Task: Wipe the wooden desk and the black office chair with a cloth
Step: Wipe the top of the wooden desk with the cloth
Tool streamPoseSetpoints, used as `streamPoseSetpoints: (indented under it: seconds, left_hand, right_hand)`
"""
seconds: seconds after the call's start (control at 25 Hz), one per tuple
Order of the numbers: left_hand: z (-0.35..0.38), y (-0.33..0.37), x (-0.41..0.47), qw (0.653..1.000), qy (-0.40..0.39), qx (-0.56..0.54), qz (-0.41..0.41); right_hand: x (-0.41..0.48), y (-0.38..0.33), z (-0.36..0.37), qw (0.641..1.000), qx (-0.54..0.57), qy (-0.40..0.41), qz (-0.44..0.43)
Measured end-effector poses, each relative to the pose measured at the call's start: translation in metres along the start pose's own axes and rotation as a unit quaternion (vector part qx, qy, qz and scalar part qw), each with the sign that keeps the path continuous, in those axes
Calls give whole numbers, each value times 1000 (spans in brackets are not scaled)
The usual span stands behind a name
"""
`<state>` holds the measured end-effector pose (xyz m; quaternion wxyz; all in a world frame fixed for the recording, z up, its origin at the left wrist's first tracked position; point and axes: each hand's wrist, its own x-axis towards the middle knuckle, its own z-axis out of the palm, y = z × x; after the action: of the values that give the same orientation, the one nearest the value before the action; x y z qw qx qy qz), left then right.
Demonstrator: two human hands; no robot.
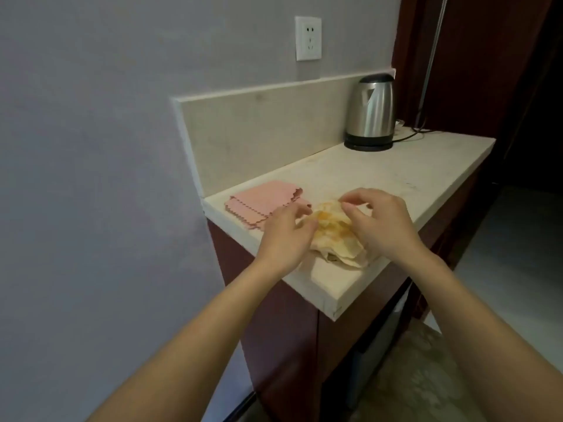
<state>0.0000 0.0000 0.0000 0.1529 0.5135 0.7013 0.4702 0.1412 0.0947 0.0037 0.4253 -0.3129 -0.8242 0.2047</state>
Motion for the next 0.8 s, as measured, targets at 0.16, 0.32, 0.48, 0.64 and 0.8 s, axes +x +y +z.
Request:
streamPoseSetpoints:
  seconds: [0.16, 0.32, 0.48, 0.64, 0.8]
  left_hand:
    - [14, -9, 26, 982, 11, 182, -53]
    - [23, -6, 36, 975, 0, 217, -42]
    - [21, -2, 30, 991, 1, 136, -20]
    - [-3, 5, 7, 999, 40, -2, -7]
    - [-46, 2, -33, 992, 87, -85, -17]
  right_hand:
    - [22, 35, 3, 966, -193, -125, 115]
    - [27, 45, 4, 953, -233, -142, 131]
    - [20, 28, 5, 987, -94, -53, 121]
    - [4, -1, 5, 995, 10, 39, 89]
    - [-21, -53, 23, 982, 180, 36, 50]
